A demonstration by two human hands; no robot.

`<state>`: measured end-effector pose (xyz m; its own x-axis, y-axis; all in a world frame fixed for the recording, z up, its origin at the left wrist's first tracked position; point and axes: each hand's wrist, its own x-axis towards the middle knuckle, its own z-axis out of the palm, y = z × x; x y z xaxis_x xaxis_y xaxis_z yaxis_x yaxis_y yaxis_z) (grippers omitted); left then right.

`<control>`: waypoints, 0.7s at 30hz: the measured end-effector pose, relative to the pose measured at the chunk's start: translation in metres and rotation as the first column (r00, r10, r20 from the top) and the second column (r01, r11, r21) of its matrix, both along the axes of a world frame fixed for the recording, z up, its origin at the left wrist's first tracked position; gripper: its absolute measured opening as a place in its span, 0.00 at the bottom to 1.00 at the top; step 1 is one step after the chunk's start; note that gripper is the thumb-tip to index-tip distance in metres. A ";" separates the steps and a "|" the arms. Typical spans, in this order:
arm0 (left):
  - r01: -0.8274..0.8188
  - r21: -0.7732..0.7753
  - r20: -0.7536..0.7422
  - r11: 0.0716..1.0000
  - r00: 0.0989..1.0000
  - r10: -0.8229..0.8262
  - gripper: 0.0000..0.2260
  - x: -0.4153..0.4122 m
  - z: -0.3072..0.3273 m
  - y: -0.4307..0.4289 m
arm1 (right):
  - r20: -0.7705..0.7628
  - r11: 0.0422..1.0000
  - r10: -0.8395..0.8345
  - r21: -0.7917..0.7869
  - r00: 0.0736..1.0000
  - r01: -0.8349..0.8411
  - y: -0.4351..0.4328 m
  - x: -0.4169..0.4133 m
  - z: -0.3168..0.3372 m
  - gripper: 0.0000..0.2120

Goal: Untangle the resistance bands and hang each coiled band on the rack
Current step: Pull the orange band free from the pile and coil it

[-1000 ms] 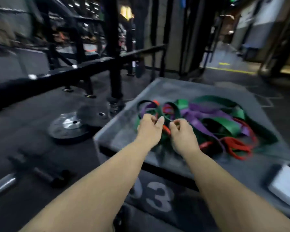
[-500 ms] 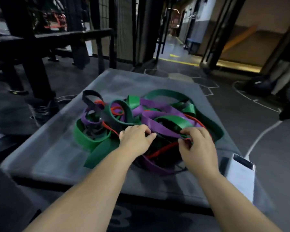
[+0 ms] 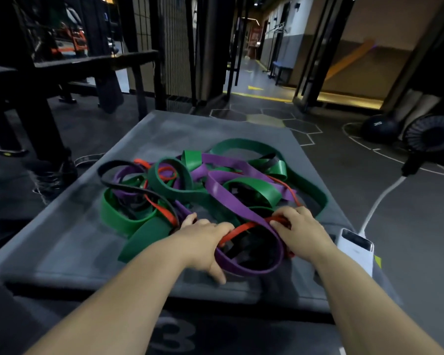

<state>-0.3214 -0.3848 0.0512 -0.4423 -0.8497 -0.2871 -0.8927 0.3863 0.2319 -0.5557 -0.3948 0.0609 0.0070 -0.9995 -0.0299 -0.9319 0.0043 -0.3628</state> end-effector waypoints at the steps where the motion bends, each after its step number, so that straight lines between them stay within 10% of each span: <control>1: 0.001 -0.035 -0.004 0.999 1.000 -0.002 0.43 0.000 -0.002 0.000 | 0.009 1.000 0.000 0.004 1.000 0.000 0.000 -0.002 0.000 0.15; 9: -0.155 -0.257 -0.275 0.954 0.958 0.082 0.25 0.017 0.007 -0.007 | 0.036 0.995 -0.052 -0.080 0.998 0.055 0.016 -0.010 0.002 0.10; 12: -0.282 -0.205 -0.456 0.937 0.875 0.164 0.10 0.027 0.013 -0.012 | 0.265 0.984 -0.115 -0.098 0.957 0.145 0.011 -0.015 0.004 0.10; 16: -0.546 -0.111 -0.654 0.830 0.669 0.353 0.17 0.041 0.023 -0.019 | 0.753 0.935 -0.223 -0.015 0.619 0.355 0.001 -0.023 0.013 0.23; 21: -0.675 -0.020 -0.602 0.737 0.596 0.530 0.22 0.056 0.034 -0.029 | 0.941 0.880 -0.104 -0.064 0.323 0.470 -0.002 -0.015 0.032 0.18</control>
<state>-0.2655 -0.4136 0.0849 0.1857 -0.9811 0.0541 -0.6929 -0.0917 0.7152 -0.5709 -0.3967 0.0925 -0.4431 -0.8944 0.0607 -0.0011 -0.0672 -0.9977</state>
